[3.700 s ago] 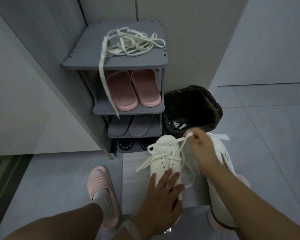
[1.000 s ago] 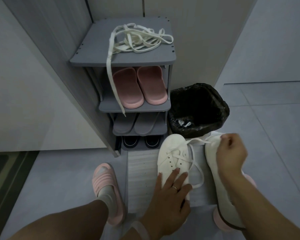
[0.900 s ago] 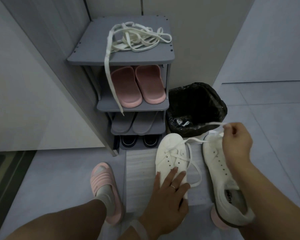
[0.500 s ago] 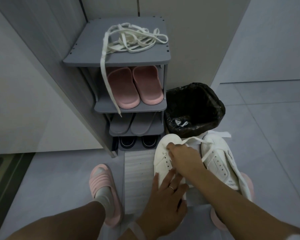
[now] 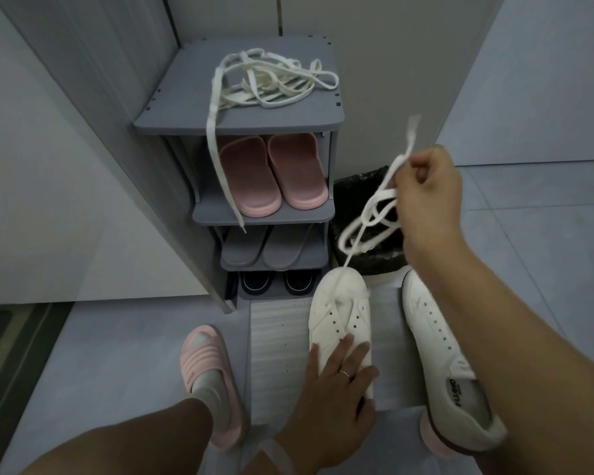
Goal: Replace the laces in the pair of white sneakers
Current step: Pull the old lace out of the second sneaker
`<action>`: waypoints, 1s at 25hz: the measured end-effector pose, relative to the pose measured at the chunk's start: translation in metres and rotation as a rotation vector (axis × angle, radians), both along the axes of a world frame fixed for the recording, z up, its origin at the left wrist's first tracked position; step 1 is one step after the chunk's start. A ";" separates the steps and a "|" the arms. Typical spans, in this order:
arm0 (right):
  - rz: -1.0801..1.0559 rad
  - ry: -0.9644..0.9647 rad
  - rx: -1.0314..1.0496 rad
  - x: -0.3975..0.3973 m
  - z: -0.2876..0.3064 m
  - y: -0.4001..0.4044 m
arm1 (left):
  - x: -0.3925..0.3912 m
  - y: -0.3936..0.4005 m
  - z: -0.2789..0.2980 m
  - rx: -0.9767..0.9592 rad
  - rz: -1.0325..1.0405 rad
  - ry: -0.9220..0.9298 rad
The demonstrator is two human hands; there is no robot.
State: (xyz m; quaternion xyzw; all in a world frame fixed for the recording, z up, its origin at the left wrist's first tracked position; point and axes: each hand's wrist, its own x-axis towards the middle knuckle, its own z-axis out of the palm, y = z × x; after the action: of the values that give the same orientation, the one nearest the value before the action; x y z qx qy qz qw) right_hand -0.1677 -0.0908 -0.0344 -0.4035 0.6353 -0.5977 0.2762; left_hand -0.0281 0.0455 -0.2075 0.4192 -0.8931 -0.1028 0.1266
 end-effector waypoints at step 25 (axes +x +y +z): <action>0.174 0.166 -0.013 0.011 -0.021 0.014 | -0.001 0.000 -0.002 -0.006 0.009 0.002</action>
State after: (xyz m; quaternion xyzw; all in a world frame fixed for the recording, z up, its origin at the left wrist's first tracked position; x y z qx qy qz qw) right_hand -0.1563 -0.0769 -0.0557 -0.5069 0.6148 -0.5401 0.2708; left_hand -0.0294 0.0459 -0.2091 0.4230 -0.8913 -0.1000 0.1291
